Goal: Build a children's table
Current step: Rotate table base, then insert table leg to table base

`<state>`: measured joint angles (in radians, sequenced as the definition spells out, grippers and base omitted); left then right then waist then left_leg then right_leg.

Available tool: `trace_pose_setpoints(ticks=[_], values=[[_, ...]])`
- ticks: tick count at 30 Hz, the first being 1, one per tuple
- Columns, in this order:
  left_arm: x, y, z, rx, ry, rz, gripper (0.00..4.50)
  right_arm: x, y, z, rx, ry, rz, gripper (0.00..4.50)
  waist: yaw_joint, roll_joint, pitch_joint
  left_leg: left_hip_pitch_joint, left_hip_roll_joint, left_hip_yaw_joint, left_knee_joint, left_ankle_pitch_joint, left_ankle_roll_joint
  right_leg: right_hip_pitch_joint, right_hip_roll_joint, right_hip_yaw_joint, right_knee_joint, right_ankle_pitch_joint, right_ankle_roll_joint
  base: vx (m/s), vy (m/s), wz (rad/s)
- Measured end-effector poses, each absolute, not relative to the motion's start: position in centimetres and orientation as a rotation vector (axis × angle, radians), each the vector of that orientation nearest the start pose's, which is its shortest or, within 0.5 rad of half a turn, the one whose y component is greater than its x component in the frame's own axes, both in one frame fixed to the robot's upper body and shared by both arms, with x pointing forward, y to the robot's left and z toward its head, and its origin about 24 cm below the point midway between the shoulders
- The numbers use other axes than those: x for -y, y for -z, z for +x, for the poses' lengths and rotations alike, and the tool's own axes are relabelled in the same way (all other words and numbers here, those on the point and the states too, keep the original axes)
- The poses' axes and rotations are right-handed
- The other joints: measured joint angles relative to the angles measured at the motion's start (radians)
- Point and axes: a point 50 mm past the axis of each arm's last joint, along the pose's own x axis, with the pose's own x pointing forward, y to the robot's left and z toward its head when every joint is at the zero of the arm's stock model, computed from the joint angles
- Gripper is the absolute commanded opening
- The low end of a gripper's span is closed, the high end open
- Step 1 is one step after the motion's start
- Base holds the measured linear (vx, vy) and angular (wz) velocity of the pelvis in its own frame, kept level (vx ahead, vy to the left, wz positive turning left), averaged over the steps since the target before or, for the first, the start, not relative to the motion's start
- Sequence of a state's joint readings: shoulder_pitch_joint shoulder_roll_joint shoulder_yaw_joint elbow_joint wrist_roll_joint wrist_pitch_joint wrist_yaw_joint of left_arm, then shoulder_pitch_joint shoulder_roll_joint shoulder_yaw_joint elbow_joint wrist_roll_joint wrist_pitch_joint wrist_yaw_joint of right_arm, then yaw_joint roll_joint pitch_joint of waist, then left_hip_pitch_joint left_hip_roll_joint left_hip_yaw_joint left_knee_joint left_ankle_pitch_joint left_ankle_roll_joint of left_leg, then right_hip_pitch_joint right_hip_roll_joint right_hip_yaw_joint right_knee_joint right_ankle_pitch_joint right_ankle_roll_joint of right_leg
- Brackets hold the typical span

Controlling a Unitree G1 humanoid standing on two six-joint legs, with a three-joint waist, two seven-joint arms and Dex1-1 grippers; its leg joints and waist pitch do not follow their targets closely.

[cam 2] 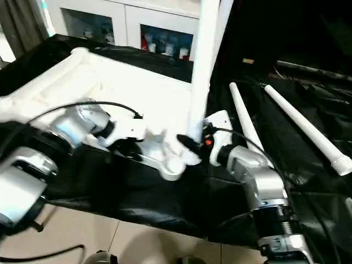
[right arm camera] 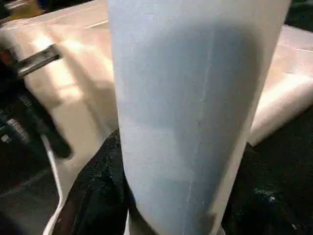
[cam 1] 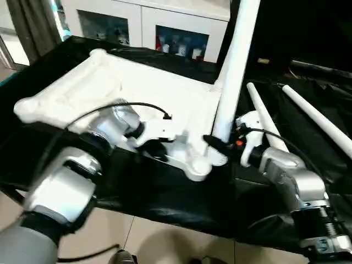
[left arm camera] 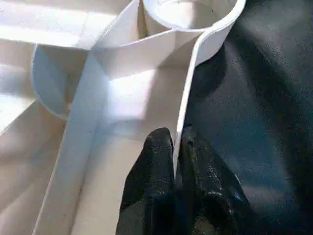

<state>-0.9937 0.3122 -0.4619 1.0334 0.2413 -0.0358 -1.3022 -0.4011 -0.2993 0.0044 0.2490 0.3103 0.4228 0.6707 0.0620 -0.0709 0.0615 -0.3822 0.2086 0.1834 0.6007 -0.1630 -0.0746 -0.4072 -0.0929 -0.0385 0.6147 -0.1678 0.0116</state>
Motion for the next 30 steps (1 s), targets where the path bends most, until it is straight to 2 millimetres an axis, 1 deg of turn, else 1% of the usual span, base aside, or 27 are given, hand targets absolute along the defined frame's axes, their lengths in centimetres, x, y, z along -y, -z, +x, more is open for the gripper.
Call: trace_pose_setpoints(ticks=[2,4,8,13,17,19,21,23,28,30], values=[[-10.8,-8.2,36.1,-0.594,1.364,0.769,0.07,15.5,-7.4,31.6,-0.251,-0.713,0.105,1.91,-0.007,0.001,-0.001,0.003,0.000,0.000,0.000,0.000,0.000,0.001,0.000,0.000,0.000,0.001,-0.001,0.000,0.000,0.00],[-10.6,-7.8,36.0,-0.575,1.334,0.769,0.07,15.0,-7.4,31.7,-0.248,-0.722,0.111,1.90,-0.013,0.001,-0.001,0.005,0.000,-0.002,-0.001,0.000,0.000,0.001,0.000,-0.001,0.000,0.001,-0.001,0.000,0.000,0.00],[-10.6,-7.0,35.5,-0.553,1.282,0.750,0.00,15.4,-7.1,31.8,-0.258,-0.690,0.116,1.90,-0.021,0.002,-0.002,0.013,0.000,-0.004,-0.003,0.000,-0.001,0.006,0.000,-0.002,-0.001,-0.001,0.002,0.000,0.000,0.00],[-10.4,-6.3,35.8,-0.510,1.120,0.693,0.00,15.6,-7.6,32.4,-0.238,-0.647,0.148,1.90,-0.033,0.004,-0.004,0.014,-0.001,-0.008,-0.003,0.000,-0.001,0.005,0.000,-0.004,-0.005,-0.001,0.002,0.000,0.000,0.00],[-11.1,-5.9,35.5,-0.459,1.041,0.585,0.00,15.5,-7.4,32.4,-0.246,-0.641,0.160,1.90,-0.048,0.005,-0.004,0.014,-0.001,-0.016,-0.004,0.000,-0.001,0.004,0.000,-0.014,-0.018,-0.001,0.002,0.000,0.000,0.00],[-11.3,-5.6,35.1,-0.433,1.049,0.539,0.00,15.4,-7.2,32.4,-0.252,-0.636,0.166,1.90,-0.052,0.005,-0.004,0.012,-0.001,-0.018,-0.004,0.000,-0.001,0.004,0.000,-0.018,-0.022,-0.001,0.002,0.000,0.000,0.00],[-11.3,-5.3,34.4,-0.411,1.075,0.506,0.00,15.4,-7.0,32.4,-0.262,-0.631,0.171,1.90,-0.054,0.005,-0.004,0.011,-0.002,-0.017,-0.004,0.000,-0.001,0.003,-0.001,-0.017,-0.023,0.001,-0.001,0.000,0.000,0.00],[-11.4,-5.3,34.2,-0.404,1.100,0.524,0.00,15.0,-6.8,32.6,-0.270,-0.641,0.176,1.90,-0.053,0.005,-0.004,0.011,-0.002,-0.016,-0.004,0.000,-0.001,0.003,-0.001,-0.016,-0.022,0.002,-0.003,0.000,0.000,0.00],[-11.7,-5.5,33.8,-0.411,1.158,0.566,0.00,14.2,-7.9,33.5,-0.246,-0.675,0.158,1.90,-0.051,0.004,-0.005,0.012,-0.001,-0.015,-0.008,-0.001,-0.001,0.002,-0.001,-0.016,-0.019,0.004,-0.005,0.000,0.000,0.00],[-11.9,-5.6,33.7,-0.417,1.176,0.593,0.00,13.8,-8.1,33.8,-0.238,-0.692,0.143,1.90,-0.048,0.001,-0.007,0.013,-0.001,-0.014,-0.012,-0.001,-0.001,0.002,-0.001,-0.016,-0.018,0.004,-0.005,0.000,0.000,0.00]])
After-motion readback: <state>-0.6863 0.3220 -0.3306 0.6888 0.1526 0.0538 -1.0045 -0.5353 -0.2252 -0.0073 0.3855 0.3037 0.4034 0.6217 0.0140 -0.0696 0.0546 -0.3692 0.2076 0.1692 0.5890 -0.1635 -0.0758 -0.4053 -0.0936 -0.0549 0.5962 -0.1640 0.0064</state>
